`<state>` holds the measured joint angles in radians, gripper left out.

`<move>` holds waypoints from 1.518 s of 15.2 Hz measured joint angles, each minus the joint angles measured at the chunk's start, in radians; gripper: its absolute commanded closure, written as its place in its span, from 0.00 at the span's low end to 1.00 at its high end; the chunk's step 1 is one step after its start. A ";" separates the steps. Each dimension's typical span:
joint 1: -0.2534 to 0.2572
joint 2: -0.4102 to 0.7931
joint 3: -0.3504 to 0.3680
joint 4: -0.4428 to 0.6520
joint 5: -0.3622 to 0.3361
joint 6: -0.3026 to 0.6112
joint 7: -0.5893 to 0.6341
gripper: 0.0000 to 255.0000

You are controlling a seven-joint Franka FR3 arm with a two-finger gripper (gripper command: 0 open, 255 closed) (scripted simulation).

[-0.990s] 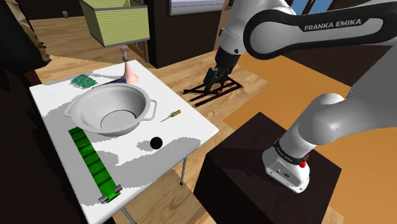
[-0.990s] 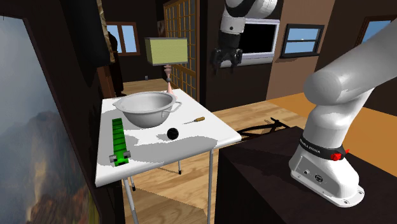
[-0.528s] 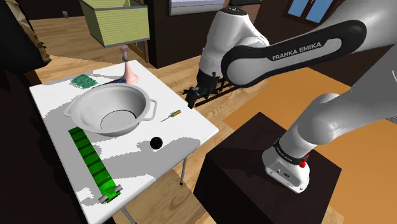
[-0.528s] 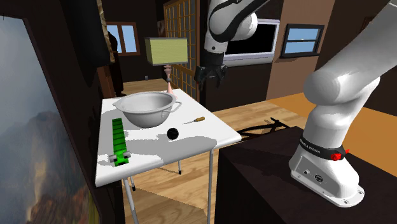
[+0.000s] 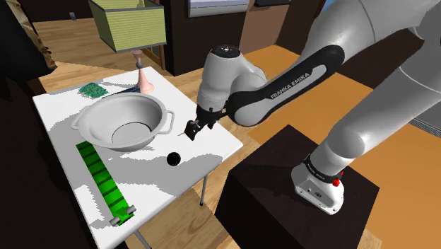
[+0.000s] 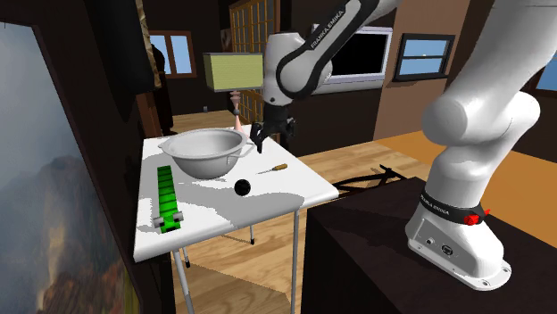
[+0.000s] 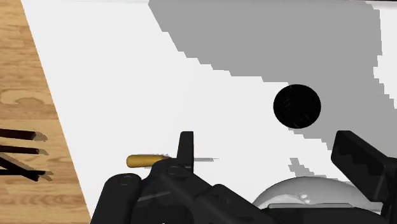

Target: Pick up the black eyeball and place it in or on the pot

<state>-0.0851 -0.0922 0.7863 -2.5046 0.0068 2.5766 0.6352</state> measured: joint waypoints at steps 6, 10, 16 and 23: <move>0.082 0.359 -0.067 0.177 -0.503 0.048 0.437 0.00; 0.225 0.528 -0.176 0.310 -0.669 0.038 0.599 0.00; 0.293 0.623 -0.251 0.363 -0.758 0.068 0.671 0.00; 0.321 0.673 -0.286 0.393 -0.797 0.085 0.697 0.00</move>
<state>0.2361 0.5804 0.4999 -2.1120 -0.7901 2.6616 1.3321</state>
